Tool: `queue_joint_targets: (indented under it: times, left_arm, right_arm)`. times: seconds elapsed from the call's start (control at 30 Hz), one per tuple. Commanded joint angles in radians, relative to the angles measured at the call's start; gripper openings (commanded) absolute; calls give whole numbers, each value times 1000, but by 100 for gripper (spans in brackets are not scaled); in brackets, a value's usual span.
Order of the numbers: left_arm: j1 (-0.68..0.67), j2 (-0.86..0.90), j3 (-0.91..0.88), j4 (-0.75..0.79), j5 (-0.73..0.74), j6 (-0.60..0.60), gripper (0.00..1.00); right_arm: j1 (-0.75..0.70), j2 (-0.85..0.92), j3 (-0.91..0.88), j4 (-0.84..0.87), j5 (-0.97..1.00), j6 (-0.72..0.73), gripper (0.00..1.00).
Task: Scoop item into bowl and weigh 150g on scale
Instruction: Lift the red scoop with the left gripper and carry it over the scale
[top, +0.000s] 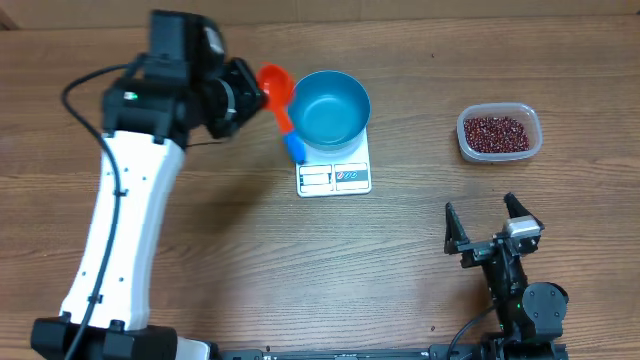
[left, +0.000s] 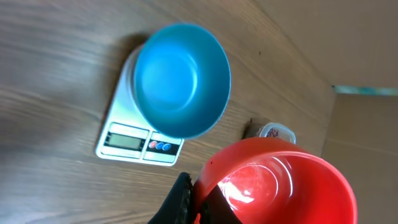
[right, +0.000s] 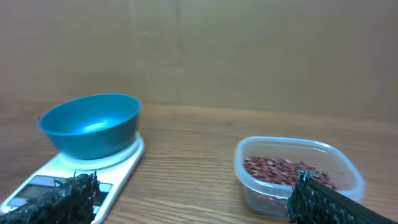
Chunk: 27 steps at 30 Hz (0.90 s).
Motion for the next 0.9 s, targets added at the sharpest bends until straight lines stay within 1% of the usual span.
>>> queue_joint_targets:
  times: [0.0,0.1,0.23,0.3,0.37,0.5,0.7,0.87]
  left_arm:
    - [-80,15,1,22,-149,-109,4]
    - [-124,26,1,27,-190,-159,4]
    - [-142,54,1,38,-193,-220,4]
    - [-143,71,1,40,-193,-240,4]
    - [-143,91,1,40,-192,-256,4]
    - [-143,132,1,39,-170,-282,4]
    - [-144,175,1,47,-106,-285,4]
    - [-144,179,1,47,-98,-289,4]
  right_arm:
    - [6,-8,-11,8,-61,-1,100]
    - [6,-8,-11,14,-103,-1,100]
    - [6,-8,-11,21,-204,10,100]
    - [6,-8,-10,38,-244,82,100]
    - [6,-8,-10,51,-249,190,100]
    - [6,-8,-2,102,-295,314,100]
    - [5,13,91,108,-346,358,100]
    - [5,129,215,77,-424,364,100]
